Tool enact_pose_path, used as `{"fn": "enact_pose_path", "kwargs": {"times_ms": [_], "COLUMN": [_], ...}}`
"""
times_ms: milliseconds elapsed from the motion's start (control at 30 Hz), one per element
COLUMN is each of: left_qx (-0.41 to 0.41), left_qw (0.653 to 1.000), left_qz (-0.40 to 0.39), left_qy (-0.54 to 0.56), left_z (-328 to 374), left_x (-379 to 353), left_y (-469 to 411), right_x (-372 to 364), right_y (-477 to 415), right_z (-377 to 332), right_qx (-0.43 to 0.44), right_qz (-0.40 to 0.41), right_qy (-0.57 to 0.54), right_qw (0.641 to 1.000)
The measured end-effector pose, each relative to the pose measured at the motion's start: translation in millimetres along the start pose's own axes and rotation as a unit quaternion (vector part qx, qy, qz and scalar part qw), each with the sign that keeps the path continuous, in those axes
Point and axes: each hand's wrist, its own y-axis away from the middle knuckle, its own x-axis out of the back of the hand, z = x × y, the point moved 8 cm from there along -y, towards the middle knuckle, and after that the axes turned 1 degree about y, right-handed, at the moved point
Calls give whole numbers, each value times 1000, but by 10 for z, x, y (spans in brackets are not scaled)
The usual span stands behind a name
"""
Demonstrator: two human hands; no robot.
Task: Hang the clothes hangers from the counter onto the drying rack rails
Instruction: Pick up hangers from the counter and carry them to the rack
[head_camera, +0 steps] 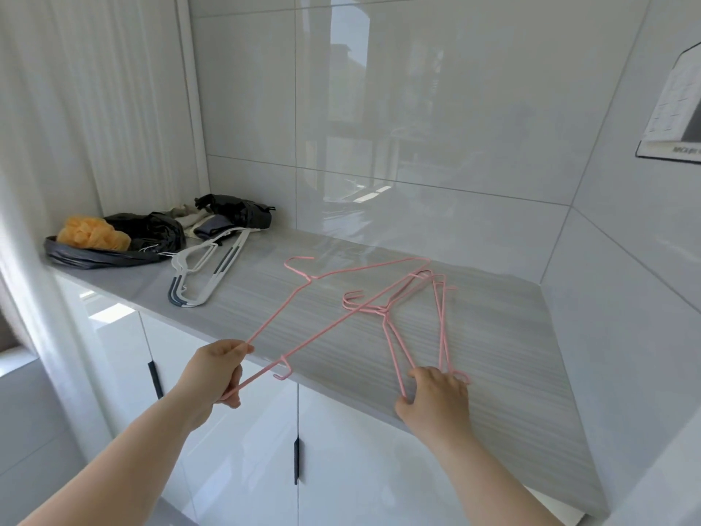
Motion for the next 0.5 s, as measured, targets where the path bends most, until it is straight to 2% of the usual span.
{"fn": "enact_pose_path", "kwargs": {"times_ms": [200, 300, 400, 500], "left_qx": [-22, -28, -44, -78], "left_qw": [997, 992, 984, 967], "left_qz": [59, 106, 150, 203], "left_qy": [-50, -63, -86, -130], "left_z": [48, 20, 22, 7], "left_x": [228, 339, 435, 549], "left_y": [377, 732, 1113, 1607], "right_x": [81, 300, 475, 758], "right_y": [87, 219, 353, 521], "right_z": [25, -103, -264, -506], "right_qx": [17, 91, 150, 239], "right_qz": [19, 106, 145, 244], "right_qy": [62, 69, 7, -48], "right_qw": [998, 988, 978, 939]}}
